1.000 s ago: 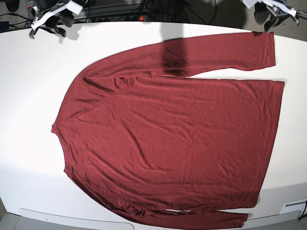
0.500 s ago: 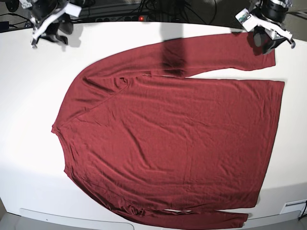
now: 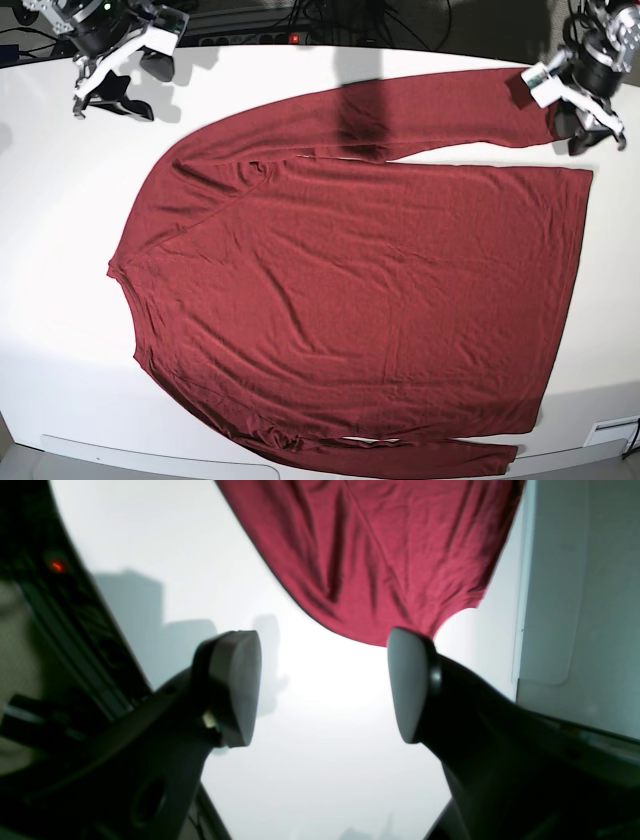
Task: Fold the T-shirt properly
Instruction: 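Lower both grippers onto the shirt's shoulder edge and grasp it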
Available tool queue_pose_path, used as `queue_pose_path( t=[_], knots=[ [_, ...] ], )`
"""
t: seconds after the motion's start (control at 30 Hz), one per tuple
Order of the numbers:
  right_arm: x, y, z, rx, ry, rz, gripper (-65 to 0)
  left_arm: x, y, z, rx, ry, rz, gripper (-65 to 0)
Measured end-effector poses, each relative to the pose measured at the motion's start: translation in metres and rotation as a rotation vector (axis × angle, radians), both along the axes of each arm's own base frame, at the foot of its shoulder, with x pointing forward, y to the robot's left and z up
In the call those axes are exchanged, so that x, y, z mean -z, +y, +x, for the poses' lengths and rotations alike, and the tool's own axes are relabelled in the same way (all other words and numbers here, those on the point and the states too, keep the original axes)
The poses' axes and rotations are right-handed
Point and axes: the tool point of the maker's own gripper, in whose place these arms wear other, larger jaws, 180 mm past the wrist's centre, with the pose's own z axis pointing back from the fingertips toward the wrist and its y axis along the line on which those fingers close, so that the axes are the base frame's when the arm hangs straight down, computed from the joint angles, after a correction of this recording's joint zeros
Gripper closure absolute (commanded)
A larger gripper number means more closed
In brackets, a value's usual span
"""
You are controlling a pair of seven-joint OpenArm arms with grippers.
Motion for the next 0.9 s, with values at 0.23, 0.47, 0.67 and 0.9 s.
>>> queue_pose_path(
  t=[0.23, 0.47, 0.67, 0.9],
  knots=[
    [0.0, 0.007, -0.001, 0.028, -0.033, 0.018, -39.4, 0.009, 0.013, 0.018, 0.036, 0.031, -0.004, -23.7],
    [0.024, 0.009, 0.012, -0.027, -0.012, 0.038, -39.4, 0.022, 0.031, 0.021, -0.001, 0.059, 0.015, -23.7],
    [0.027, 0.01, 0.029, -0.062, -0.039, 0.03, -39.4, 0.036, 0.039, 0.027, -0.006, 0.109, 0.014, -23.7],
    [0.04, 0.036, 0.015, -0.047, 0.013, 0.101, -39.4, 0.054, 0.041, 0.04, -0.001, 0.131, 0.022, -23.7]
  ],
)
